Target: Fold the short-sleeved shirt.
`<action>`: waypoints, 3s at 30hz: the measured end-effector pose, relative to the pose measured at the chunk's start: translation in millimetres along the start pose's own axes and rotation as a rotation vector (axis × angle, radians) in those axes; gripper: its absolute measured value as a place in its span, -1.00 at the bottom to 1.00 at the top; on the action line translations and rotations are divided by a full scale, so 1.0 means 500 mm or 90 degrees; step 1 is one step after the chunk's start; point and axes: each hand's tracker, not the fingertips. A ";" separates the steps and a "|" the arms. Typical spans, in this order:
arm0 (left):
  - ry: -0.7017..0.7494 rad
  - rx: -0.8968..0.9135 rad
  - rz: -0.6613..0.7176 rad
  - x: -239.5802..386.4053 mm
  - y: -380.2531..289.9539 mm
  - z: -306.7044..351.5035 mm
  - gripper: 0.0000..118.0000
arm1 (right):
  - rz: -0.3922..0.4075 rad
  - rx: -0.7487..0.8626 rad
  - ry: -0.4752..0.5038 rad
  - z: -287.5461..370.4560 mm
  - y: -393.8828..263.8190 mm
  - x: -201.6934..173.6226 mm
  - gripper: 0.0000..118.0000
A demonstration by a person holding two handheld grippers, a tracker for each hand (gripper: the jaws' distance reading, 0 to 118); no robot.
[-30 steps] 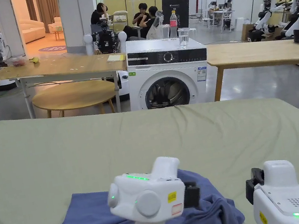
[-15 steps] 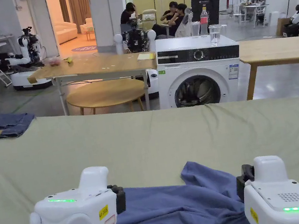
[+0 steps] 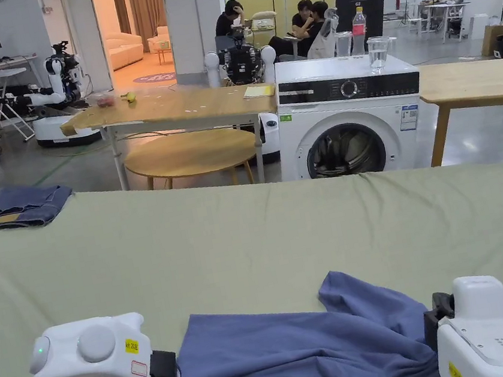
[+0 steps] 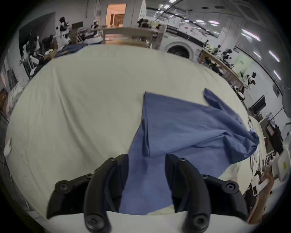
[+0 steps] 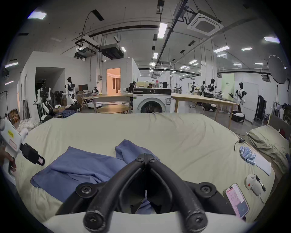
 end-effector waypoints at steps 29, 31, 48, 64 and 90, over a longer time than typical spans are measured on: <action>0.033 0.023 -0.085 0.037 -0.068 0.002 -1.00 | -0.025 -0.477 0.049 -0.283 -0.092 0.187 0.05; 0.031 0.020 -0.082 0.035 -0.069 -0.003 -1.00 | 0.005 -0.413 0.024 -0.264 -0.092 0.176 0.03; 0.012 0.166 -0.067 0.025 -0.014 0.124 -1.00 | 0.003 -0.222 0.030 -0.150 0.078 0.195 -0.99; 0.067 0.359 -0.042 -0.043 0.241 0.437 -1.00 | -0.015 -0.016 -0.022 -0.083 0.401 0.189 -0.99; 0.113 0.413 -0.055 -0.076 0.435 0.473 -1.00 | 0.034 0.061 -0.055 -0.190 0.588 0.085 -0.99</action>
